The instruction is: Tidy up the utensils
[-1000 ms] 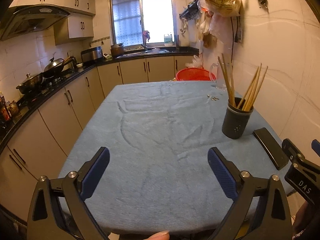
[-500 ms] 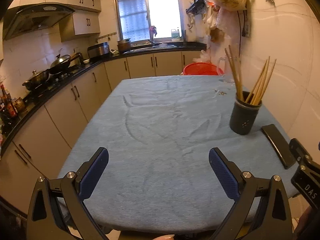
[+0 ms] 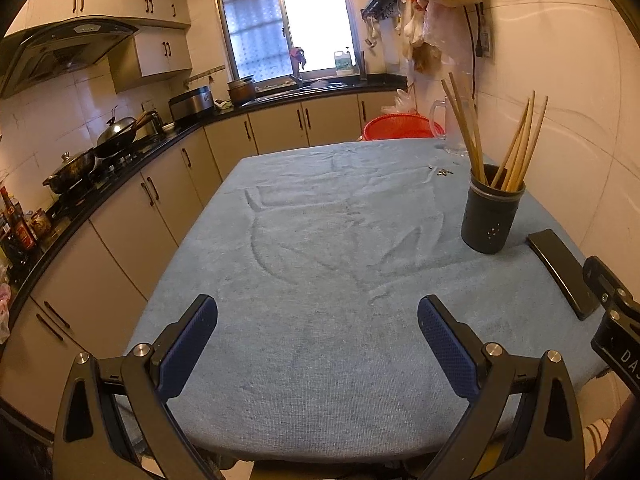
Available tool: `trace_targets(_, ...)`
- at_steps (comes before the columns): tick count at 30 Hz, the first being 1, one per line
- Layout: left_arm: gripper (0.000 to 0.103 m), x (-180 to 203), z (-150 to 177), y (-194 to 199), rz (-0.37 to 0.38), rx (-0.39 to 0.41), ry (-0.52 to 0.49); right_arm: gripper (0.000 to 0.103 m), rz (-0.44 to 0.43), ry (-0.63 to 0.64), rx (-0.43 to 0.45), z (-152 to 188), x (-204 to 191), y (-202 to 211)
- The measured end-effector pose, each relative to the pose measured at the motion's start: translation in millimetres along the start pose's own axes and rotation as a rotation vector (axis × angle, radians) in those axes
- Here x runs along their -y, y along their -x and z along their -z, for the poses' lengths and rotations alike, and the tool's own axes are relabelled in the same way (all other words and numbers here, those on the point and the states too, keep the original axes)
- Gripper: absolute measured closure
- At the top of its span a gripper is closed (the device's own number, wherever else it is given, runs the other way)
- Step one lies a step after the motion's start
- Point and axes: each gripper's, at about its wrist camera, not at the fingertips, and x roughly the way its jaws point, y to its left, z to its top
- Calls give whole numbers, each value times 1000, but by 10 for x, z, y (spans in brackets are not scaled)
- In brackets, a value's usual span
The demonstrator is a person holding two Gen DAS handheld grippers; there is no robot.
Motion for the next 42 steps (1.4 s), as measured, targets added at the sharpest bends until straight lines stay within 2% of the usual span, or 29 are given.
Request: trace_targets(42, 3, -21, 46, -9, -18, 4, 0, 0, -3, 9, -25, 48, -47, -81)
